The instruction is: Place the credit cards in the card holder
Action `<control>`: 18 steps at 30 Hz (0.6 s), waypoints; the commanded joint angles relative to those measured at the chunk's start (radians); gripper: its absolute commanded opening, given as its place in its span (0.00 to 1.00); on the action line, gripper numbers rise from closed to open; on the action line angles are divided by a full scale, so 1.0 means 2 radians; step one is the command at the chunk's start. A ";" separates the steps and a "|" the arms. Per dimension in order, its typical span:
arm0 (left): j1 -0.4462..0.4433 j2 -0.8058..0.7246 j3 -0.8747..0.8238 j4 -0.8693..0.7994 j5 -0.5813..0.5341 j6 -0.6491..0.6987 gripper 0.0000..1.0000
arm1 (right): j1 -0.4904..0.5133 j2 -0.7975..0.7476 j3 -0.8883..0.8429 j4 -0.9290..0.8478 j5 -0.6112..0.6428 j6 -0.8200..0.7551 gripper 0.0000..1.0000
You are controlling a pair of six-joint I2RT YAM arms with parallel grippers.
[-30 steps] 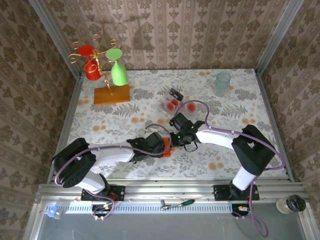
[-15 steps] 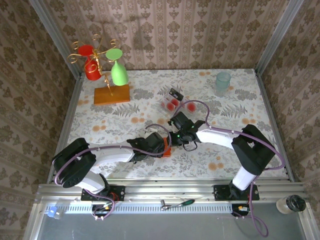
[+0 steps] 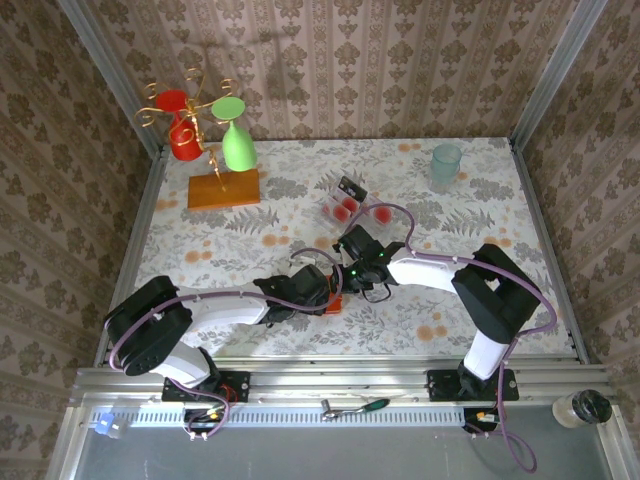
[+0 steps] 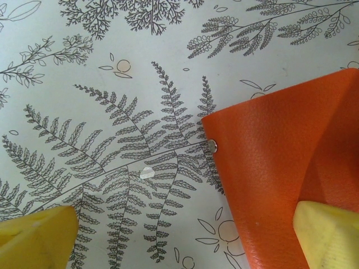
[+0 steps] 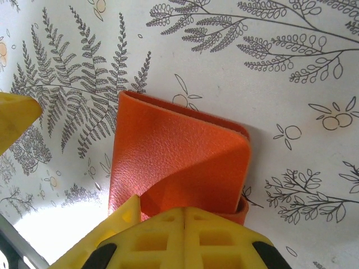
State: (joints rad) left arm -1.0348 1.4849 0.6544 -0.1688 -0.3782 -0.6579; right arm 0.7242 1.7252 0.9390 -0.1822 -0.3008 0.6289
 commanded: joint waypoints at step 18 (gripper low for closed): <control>-0.004 0.013 -0.011 -0.018 0.000 -0.001 1.00 | 0.009 -0.017 -0.091 0.057 0.008 0.019 0.00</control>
State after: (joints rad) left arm -1.0348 1.4857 0.6544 -0.1680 -0.3786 -0.6579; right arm 0.7246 1.6867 0.8112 0.0109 -0.3042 0.6594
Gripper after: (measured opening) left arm 0.999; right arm 0.064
